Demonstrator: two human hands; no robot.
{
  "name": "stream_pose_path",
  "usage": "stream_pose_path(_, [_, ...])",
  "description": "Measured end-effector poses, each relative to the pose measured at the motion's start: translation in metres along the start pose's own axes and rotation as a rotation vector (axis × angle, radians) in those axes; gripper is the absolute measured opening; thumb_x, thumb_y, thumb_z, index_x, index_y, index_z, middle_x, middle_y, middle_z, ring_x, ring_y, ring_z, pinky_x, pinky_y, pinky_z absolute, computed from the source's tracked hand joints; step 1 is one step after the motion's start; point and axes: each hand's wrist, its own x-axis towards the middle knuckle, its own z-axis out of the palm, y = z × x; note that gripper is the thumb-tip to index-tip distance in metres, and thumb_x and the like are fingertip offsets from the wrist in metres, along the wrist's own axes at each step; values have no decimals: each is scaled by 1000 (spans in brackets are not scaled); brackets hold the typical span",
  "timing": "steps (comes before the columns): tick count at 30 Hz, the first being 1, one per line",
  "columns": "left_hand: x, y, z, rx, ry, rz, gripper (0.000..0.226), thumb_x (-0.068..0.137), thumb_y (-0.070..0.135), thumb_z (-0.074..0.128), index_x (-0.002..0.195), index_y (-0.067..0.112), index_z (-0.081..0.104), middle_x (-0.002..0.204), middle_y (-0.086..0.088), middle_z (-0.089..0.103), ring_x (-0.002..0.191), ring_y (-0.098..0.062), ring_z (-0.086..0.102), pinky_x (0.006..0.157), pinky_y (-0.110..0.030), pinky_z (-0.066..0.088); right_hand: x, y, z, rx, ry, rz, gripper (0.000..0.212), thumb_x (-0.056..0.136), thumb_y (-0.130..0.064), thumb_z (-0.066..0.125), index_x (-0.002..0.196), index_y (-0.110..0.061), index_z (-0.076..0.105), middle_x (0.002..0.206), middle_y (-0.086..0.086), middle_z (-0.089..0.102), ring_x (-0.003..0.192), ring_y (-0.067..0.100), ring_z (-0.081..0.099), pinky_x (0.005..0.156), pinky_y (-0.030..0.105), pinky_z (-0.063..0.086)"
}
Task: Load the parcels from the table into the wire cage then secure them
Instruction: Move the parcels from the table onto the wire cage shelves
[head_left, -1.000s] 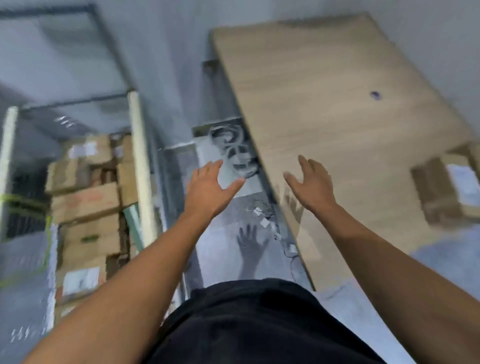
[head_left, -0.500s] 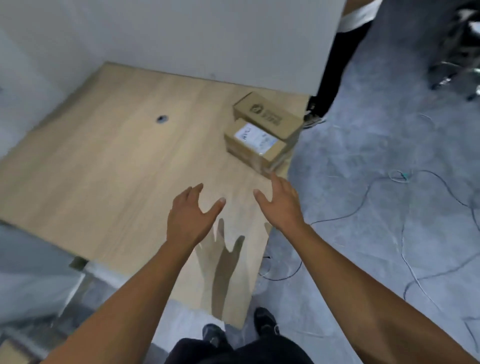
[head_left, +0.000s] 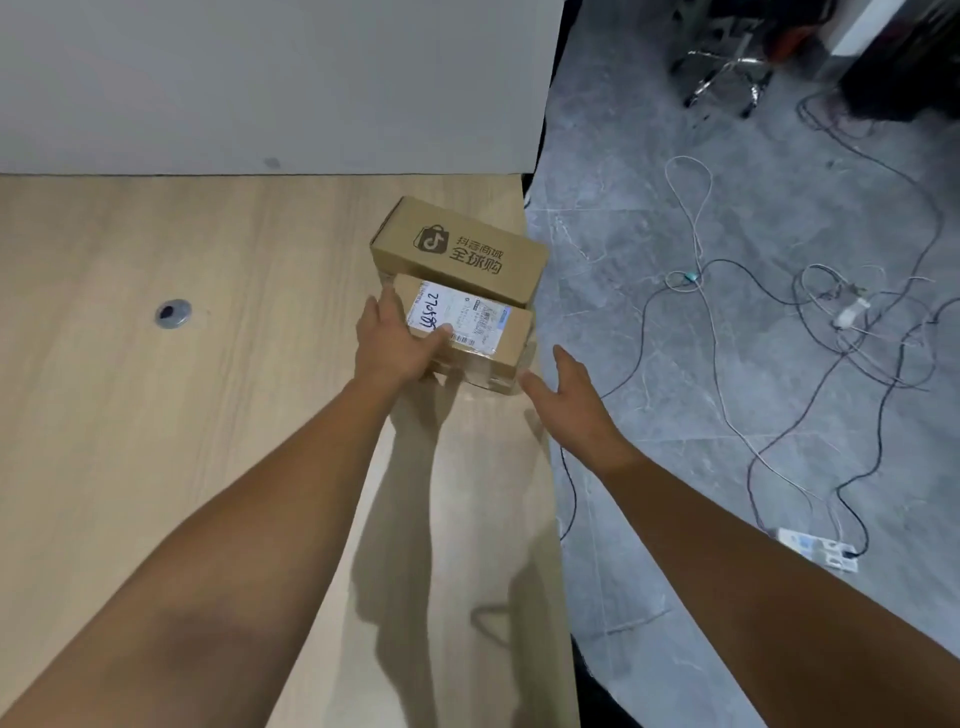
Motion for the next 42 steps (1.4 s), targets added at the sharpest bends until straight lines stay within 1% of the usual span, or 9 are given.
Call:
stream_pose_path(3, [14, -19, 3, -122, -58, -2, 91, 83, 43, 83, 154, 18, 33, 149, -11, 41, 134, -23, 45, 114, -43, 41, 19, -13, 13, 138, -30, 68, 73, 102, -49, 55, 163, -25, 23, 164, 2, 32, 149, 19, 34, 105, 27, 29])
stream_pose_path(8, [-12, -44, 6, -243, 0, -62, 85, 80, 46, 83, 148, 20, 41, 136, -4, 41, 113, -18, 54, 98, -31, 47, 16, -13, 23, 183, -87, 62, 48, 100, -50, 58, 143, -29, 51, 135, -7, 63, 110, 2, 61, 80, 17, 44])
stream_pose_path(13, [-91, -63, 0, -398, 224, -212, 69, 70, 64, 79, 122, 35, 45, 125, 1, 46, 96, -4, 59, 87, -30, 48, -19, 6, 52, 121, -5, -35, 57, 90, -58, 68, 134, -24, 57, 127, -2, 59, 116, 17, 63, 104, 40, 52])
stream_pose_path(15, [-139, -70, -1, -502, 337, -298, 61, 68, 68, 77, 107, 39, 41, 117, -2, 60, 97, -14, 66, 86, -38, 55, -33, 13, 58, 61, -33, -106, 60, 89, -58, 69, 139, -29, 56, 128, -1, 55, 121, 17, 57, 108, 42, 48])
stream_pose_path(20, [-278, -93, 20, -667, 675, -591, 64, 68, 75, 74, 105, 39, 35, 106, 2, 71, 90, -15, 72, 79, -36, 56, -77, 17, 76, -125, -255, -331, 76, 78, -72, 66, 146, -46, 46, 120, -9, 42, 116, 14, 39, 103, 29, 32])
stream_pose_path(26, [-425, -124, 70, -778, 1077, -826, 66, 78, 75, 70, 123, 35, 44, 105, 34, 56, 88, 21, 56, 75, -13, 43, -160, 28, 137, -344, -637, -605, 64, 85, -58, 73, 142, -40, 51, 111, -12, 38, 114, 13, 36, 104, 27, 27])
stream_pose_path(31, [-536, -149, 90, -946, 1341, -971, 57, 86, 58, 75, 126, 27, 50, 111, 16, 67, 100, 0, 65, 77, -19, 47, -259, 49, 192, -481, -950, -724, 63, 87, -54, 73, 140, -30, 51, 128, -1, 56, 123, 27, 52, 108, 43, 44])
stream_pose_path(37, [-664, -175, 121, -1050, 1634, -1161, 59, 82, 58, 78, 125, 25, 58, 114, 10, 72, 103, -8, 69, 91, -32, 54, -384, 96, 253, -679, -1204, -910, 71, 88, -59, 69, 149, -33, 44, 142, 2, 52, 129, 27, 52, 112, 45, 41])
stream_pose_path(42, [-771, -191, 158, -1137, 1913, -1307, 62, 69, 71, 74, 114, 31, 64, 107, 13, 73, 97, -5, 70, 84, -31, 55, -499, 153, 295, -800, -1474, -1034, 78, 90, -60, 67, 156, -30, 38, 147, 1, 45, 134, 25, 48, 116, 45, 38])
